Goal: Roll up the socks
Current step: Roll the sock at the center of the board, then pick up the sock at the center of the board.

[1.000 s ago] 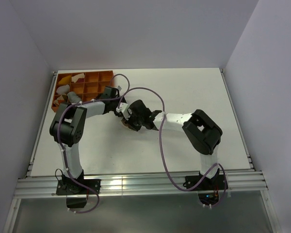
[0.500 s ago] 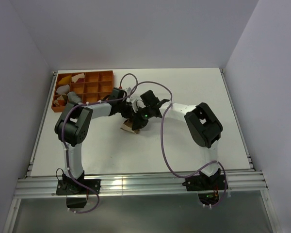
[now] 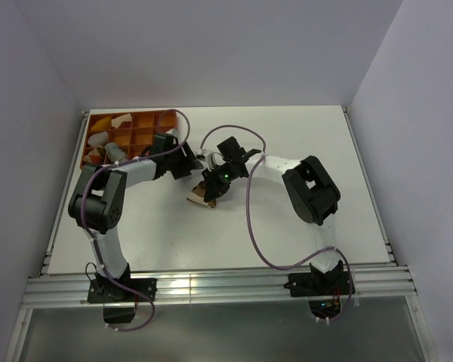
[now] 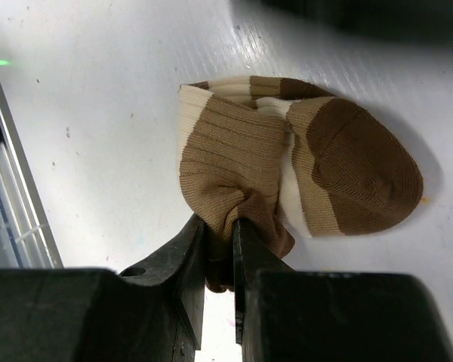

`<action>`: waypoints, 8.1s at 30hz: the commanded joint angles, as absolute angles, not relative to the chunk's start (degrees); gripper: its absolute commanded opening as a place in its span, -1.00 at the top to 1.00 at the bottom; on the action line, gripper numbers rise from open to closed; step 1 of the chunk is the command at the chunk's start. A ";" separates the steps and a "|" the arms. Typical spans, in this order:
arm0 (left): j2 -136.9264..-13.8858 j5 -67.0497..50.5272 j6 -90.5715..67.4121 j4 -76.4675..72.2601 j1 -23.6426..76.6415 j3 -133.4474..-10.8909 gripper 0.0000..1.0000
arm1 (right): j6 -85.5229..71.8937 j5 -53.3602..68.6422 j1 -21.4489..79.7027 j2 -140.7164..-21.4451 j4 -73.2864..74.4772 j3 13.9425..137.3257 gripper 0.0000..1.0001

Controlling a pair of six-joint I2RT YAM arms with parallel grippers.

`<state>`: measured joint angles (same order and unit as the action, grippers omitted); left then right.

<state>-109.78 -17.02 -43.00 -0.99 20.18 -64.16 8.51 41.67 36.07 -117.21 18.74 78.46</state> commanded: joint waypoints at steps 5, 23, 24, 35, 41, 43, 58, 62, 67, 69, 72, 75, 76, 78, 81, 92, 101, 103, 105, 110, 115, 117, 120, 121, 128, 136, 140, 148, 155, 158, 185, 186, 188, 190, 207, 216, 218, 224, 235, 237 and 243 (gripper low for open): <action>-97.67 -6.68 -48.95 1.65 16.70 -62.05 -0.43 | 6.51 37.71 35.95 -123.22 25.75 81.12 1.00; -70.58 -11.44 -63.72 -12.38 19.76 -26.82 -0.42 | -20.29 39.46 35.07 -124.54 15.30 77.53 1.00; -70.84 -10.90 -63.81 -13.52 20.56 -26.20 -0.42 | -22.30 39.46 35.07 -124.63 13.99 77.17 1.00; -80.76 -8.61 -66.27 -25.66 22.76 -23.29 -0.45 | -36.29 38.24 35.16 -124.37 3.88 71.11 1.00; -83.67 -7.04 -67.06 -28.56 22.76 -23.12 -0.41 | -42.71 37.27 35.51 -123.58 -1.65 67.07 1.00; -83.85 -6.33 -67.06 -28.92 22.76 -23.03 -0.41 | -43.15 37.00 35.59 -123.49 -2.46 66.71 1.00; -92.37 -7.64 -66.80 -35.86 22.94 -21.45 0.02 | -46.59 36.75 35.95 -123.49 -8.00 63.81 0.96; -92.11 -6.95 -65.40 -32.09 22.94 -23.46 0.79 | -42.55 32.79 36.12 -121.03 -5.81 64.25 0.67; -89.74 -3.35 -61.62 -18.13 22.94 -29.69 0.99 | -36.92 27.52 36.39 -114.36 -0.89 65.39 0.24; -89.65 -2.03 -58.72 -9.81 23.03 -32.68 0.99 | -35.07 24.97 36.39 -110.32 -0.44 65.04 0.14; -90.61 -0.26 -54.50 -1.96 23.29 -39.09 0.99 | -33.14 21.01 36.47 -104.95 -0.44 63.37 0.06; -92.46 2.20 -51.34 6.31 23.64 -44.64 0.99 | -31.91 16.45 36.56 -100.99 -1.84 61.09 0.05; -93.77 2.46 -49.94 7.72 23.64 -47.08 0.99 | -31.47 15.57 36.56 -100.46 -2.02 60.47 0.05; -95.27 2.81 -48.61 11.41 23.91 -49.47 0.99 | -30.59 13.98 36.56 -100.20 -1.58 60.56 0.12; -98.17 2.11 -47.02 14.41 24.43 -52.82 0.99 | -28.48 12.40 37.52 -99.32 -3.34 60.21 0.17; -104.15 -3.16 -45.79 17.49 24.61 -57.04 0.99 | -11.18 -1.38 49.83 -95.28 -23.71 50.37 -0.23; -106.79 -6.24 -44.56 19.59 24.61 -60.11 0.99 | -2.91 -12.11 56.15 -96.76 -34.28 46.40 -0.31; -106.96 -6.59 -44.39 20.21 24.61 -60.64 0.99 | -1.59 -14.67 57.04 -98.25 -32.79 49.11 -0.32; -107.14 -7.12 -44.21 20.83 24.61 -60.99 0.99 | -0.71 -15.38 57.39 -100.28 -31.64 50.44 -0.32; -108.10 -8.09 -44.03 21.88 24.61 -62.40 0.99 | 2.37 -19.85 58.71 -103.53 -31.38 52.64 -0.35; -108.28 -8.70 -43.95 22.24 24.61 -62.67 0.99 | 5.09 -23.99 59.59 -106.43 -33.13 53.70 -0.35; -108.63 -9.23 -43.77 22.32 24.61 -62.75 0.99 | 5.97 -24.79 59.85 -107.40 -34.19 53.96 -0.35; -108.72 -9.67 -43.86 22.50 24.61 -62.84 0.99 | 6.68 -26.71 60.20 -109.59 -33.40 56.24 -0.35; -108.72 -9.75 -43.86 22.50 24.61 -62.84 0.99 | 7.38 -27.15 60.29 -110.64 -33.75 56.42 -0.35; -108.63 -9.76 -43.59 23.55 24.61 -63.37 0.99 | 8.97 -31.11 62.05 -115.31 -32.09 59.85 -0.32; -108.37 -12.30 -43.86 23.03 24.61 -63.28 0.99 | 6.07 -35.68 62.14 -119.96 -27.08 62.93 -0.05; -107.84 -13.97 -43.95 22.76 24.61 -63.11 0.99 | 4.13 -37.79 62.05 -121.99 -22.51 64.86 0.24; -106.17 -16.17 -43.86 21.71 24.08 -62.05 0.96 | 0.09 -30.95 60.03 -117.17 -20.74 60.83 1.00; -101.79 -17.05 -45.61 17.50 22.59 -59.59 0.24 | -4.83 -15.31 55.29 -109.87 -18.46 55.90 1.00; -99.59 -17.14 -47.01 15.56 22.06 -58.11 -0.10 | -6.50 -8.10 52.74 -108.55 -16.62 56.24 1.00; -88.41 -17.76 -57.74 -19.42 19.33 -33.75 -0.39 | -21.80 30.14 37.18 -115.13 -9.23 64.95 1.00; -88.94 -17.58 -58.01 -21.08 19.51 -33.58 -0.40 | -21.88 30.41 36.83 -115.22 -9.23 65.13 1.00; -90.00 -17.05 -58.97 -22.84 20.04 -33.22 -0.39 | -21.97 31.28 36.74 -115.31 -9.31 65.21 1.00; -90.35 -15.74 -60.46 -25.13 20.21 -32.52 -0.39 | -22.67 32.34 36.48 -115.49 -9.93 65.04 1.00; -95.09 -13.62 -64.95 -31.02 20.48 -29.97 -0.41 | -32.87 42.18 33.40 -118.91 -20.21 62.32 1.00; -98.61 -15.12 -65.92 -33.05 20.92 -29.62 -0.41 | -35.33 44.47 32.96 -119.97 -23.72 61.35 1.00; -99.23 -14.68 -65.74 -32.17 21.00 -29.71 -0.41 | -37.17 46.04 32.70 -120.58 -25.30 61.09 1.00; -98.88 -10.64 -65.92 -25.69 21.09 -29.97 -0.47 | -39.55 47.29 32.17 -120.94 -28.39 60.12 1.00; -99.75 -1.50 -64.95 -5.81 24.96 -39.72 -0.49 | -40.17 48.43 32.17 -121.55 -30.24 59.85 1.00; -100.45 -0.62 -64.95 -2.75 25.05 -41.30 -0.47 | -39.99 48.52 32.17 -121.73 -30.15 59.85 1.00; -103.70 -1.49 -62.93 1.58 26.01 -45.08 -0.33 | -41.13 49.22 32.17 -122.52 -32.07 59.85 1.00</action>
<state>-98.78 -5.04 -66.28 -10.35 24.80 -45.63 -39.97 45.89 31.38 -120.44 -31.24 60.73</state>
